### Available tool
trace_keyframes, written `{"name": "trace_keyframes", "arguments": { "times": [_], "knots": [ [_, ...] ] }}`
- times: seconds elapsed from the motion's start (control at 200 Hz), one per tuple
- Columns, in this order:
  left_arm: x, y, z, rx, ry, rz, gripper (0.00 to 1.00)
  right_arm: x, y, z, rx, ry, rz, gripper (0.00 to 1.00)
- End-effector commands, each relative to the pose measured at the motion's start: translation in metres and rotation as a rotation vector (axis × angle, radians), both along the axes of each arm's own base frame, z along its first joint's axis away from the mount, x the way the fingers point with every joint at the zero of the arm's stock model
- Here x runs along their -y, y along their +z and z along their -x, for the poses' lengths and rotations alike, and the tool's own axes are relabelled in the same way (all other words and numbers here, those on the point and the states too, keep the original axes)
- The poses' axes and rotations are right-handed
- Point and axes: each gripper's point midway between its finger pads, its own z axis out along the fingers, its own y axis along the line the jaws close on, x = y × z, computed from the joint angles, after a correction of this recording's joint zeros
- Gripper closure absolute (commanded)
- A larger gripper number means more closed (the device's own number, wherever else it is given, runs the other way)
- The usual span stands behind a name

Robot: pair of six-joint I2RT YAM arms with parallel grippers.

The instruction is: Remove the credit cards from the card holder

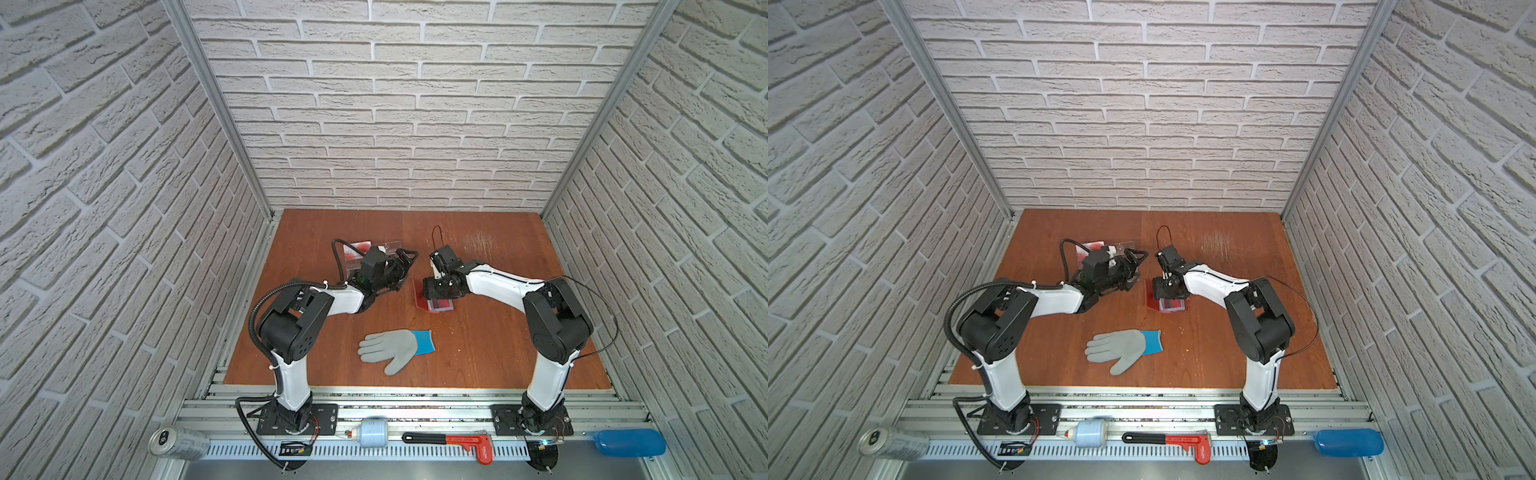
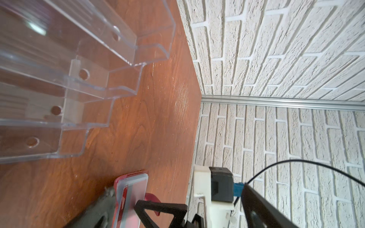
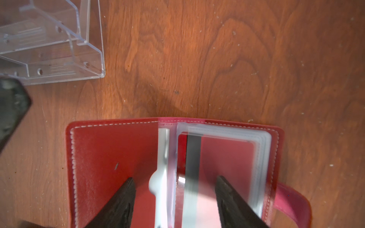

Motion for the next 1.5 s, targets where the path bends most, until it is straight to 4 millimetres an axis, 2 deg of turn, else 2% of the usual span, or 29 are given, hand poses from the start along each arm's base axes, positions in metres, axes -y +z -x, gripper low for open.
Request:
{"name": "trace_keyframes", "arguments": {
  "times": [0.0,0.41,0.67,1.04,1.29,1.495],
  "knots": [
    [0.01,0.024,-0.007,0.033,0.003,0.107,0.02,0.008,-0.006,0.013,-0.038,-0.014,0.006,0.34],
    [0.02,0.031,0.001,-0.011,-0.019,0.151,0.02,0.005,-0.008,0.013,-0.042,-0.01,-0.011,0.34],
    [0.029,0.016,0.01,-0.062,-0.029,0.151,0.02,0.005,-0.008,0.015,-0.044,-0.012,-0.021,0.34],
    [0.021,-0.025,0.025,-0.136,-0.015,0.084,0.02,0.008,0.005,0.017,-0.027,-0.024,-0.064,0.34],
    [0.023,-0.044,0.035,-0.148,-0.047,0.02,0.02,0.023,0.02,0.021,-0.005,-0.042,-0.072,0.34],
    [0.038,-0.049,0.041,-0.138,-0.129,-0.035,0.02,0.045,0.018,0.026,-0.011,-0.077,-0.08,0.35]
  ]
}}
